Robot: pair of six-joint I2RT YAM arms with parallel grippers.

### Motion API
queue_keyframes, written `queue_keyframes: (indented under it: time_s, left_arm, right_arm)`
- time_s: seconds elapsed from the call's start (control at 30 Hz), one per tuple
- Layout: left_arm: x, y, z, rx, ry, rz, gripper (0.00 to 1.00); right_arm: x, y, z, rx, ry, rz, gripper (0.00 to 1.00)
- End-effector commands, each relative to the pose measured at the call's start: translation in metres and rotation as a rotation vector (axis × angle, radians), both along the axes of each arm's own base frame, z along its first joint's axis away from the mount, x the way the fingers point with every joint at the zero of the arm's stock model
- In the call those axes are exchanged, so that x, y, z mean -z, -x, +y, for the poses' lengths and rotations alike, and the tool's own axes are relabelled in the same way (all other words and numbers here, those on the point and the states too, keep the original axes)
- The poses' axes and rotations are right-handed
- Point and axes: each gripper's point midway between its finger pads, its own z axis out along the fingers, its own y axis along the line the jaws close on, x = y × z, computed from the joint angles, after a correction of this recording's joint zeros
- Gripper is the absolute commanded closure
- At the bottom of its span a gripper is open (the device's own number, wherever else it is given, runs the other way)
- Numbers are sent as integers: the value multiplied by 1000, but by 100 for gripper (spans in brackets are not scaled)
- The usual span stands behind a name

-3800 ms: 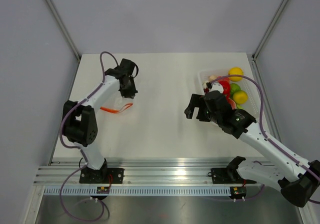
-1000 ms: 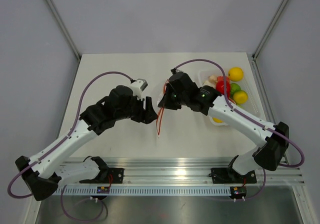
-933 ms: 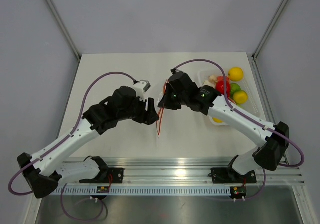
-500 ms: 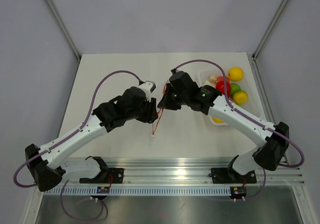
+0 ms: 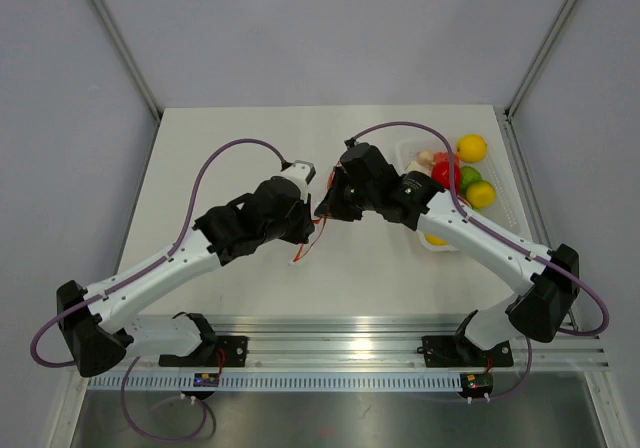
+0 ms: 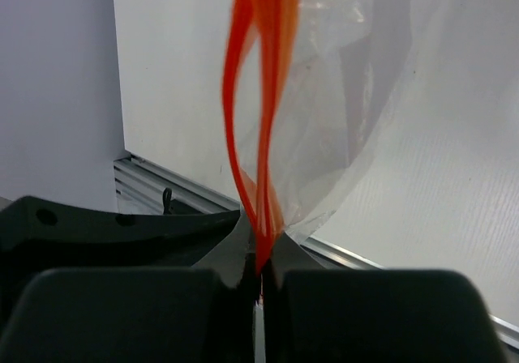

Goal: Place the food in the zip-top bag and seal the zipper
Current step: Open the zipper of the food storage bag.

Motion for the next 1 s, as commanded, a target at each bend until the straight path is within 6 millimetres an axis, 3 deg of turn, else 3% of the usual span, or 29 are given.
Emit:
queue_keyframes:
  time_s: [0.0,0.03,0.1,0.13,0.17,0.27,0.3,0.5,0.87,0.97]
  left_arm:
    - [-21,-15,-9,-28,37,-68,94]
    - [-17,-13,-8,-28,17,-46,100]
    - [-25,-12,-12,-15,36,-40,100]
    - [-27,-10,-11,-11,37,-36,100]
    - [-30,-8,-13,-4,50,-27,100]
    - [-37,-8,-13,-7,82,29,100]
    - [-39,-10,-12,-14,91,42,100]
    - [-55,-8,-17,-6,140,83,100]
    - [-51,-2,-23,42,130,120,100]
    - [-51,0,-23,51,129,118,100]
  right_arm:
    - [-23,5,3,-13,-85,-11,96]
    - [-23,3,2,-7,-82,-10,94]
    - [-26,3,-4,2,-79,-22,79]
    - [-27,3,-7,7,-74,-29,68]
    - [-33,3,-11,-4,-70,-64,47]
    - [-38,7,-26,-7,-17,-106,26]
    - [-42,4,-32,10,-3,-128,24]
    - [-48,10,-50,13,33,-172,26]
    - [-46,0,-32,-43,64,-172,27]
    - [-40,-6,-32,-32,96,-171,33]
